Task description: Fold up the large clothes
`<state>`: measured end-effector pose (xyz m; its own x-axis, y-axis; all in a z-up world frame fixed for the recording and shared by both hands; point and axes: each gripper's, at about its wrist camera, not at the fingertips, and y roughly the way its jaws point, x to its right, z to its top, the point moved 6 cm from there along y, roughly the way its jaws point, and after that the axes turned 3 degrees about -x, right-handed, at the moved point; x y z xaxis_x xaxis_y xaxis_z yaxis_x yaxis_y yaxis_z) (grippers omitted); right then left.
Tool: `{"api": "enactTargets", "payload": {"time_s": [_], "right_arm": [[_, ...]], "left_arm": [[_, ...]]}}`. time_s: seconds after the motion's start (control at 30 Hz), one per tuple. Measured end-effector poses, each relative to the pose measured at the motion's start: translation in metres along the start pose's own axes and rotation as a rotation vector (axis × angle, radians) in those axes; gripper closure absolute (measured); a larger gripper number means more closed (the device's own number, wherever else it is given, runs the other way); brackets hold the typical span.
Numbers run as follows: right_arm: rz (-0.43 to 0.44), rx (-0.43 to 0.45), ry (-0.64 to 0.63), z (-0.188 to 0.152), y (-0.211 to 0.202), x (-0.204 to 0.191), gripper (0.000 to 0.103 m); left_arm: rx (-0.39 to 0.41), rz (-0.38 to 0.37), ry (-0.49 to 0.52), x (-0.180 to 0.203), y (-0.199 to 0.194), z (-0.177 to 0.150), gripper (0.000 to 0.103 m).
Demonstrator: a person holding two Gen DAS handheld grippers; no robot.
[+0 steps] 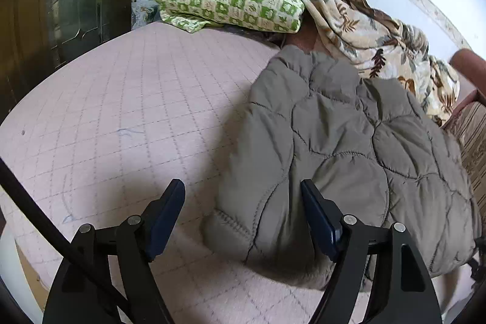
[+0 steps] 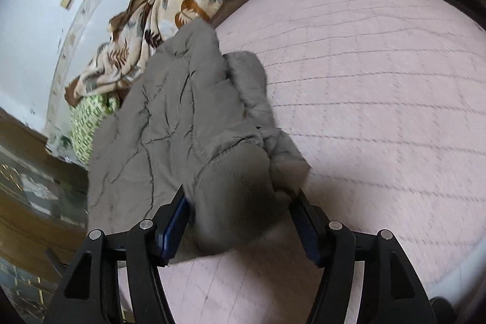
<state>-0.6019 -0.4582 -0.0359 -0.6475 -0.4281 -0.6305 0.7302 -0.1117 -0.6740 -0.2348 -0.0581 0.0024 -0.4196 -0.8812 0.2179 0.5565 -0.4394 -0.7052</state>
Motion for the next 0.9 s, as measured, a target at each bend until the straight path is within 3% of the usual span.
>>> {"api": "enactTargets", "payload": {"time_s": [0.13,0.17,0.27,0.37,0.5,0.7,0.8,0.9], "right_arm": [[-0.019,0.049,0.017,-0.008,-0.028,0.01,0.034],[-0.034,0.079,0.012,-0.008,-0.037,0.012,0.034],[-0.071,0.166,-0.037,-0.004,-0.056,0.003,0.034],[-0.098,0.236,-0.146,0.002,-0.064,-0.023,0.034],[-0.144,0.257,-0.345,-0.003,-0.048,-0.076,0.034],[-0.164,0.192,-0.547,-0.019,0.003,-0.141,0.034],[-0.182,0.165,-0.598,-0.021,0.029,-0.16,0.033],[-0.207,0.134,-0.619,-0.023,0.051,-0.165,0.033]], "left_arm": [[0.004,-0.007,-0.046,-0.012,-0.011,0.0,0.026],[0.02,0.022,-0.063,-0.018,-0.016,0.001,0.026],[0.102,0.099,-0.092,-0.028,-0.034,0.01,0.026],[0.203,0.137,-0.039,-0.012,-0.055,0.021,0.026],[0.283,0.08,0.162,0.059,-0.073,0.02,0.026],[0.243,-0.064,0.385,0.168,-0.061,-0.001,0.026],[0.216,-0.068,0.437,0.202,-0.043,-0.005,0.026],[0.157,-0.032,0.452,0.213,-0.015,-0.013,0.026]]}}
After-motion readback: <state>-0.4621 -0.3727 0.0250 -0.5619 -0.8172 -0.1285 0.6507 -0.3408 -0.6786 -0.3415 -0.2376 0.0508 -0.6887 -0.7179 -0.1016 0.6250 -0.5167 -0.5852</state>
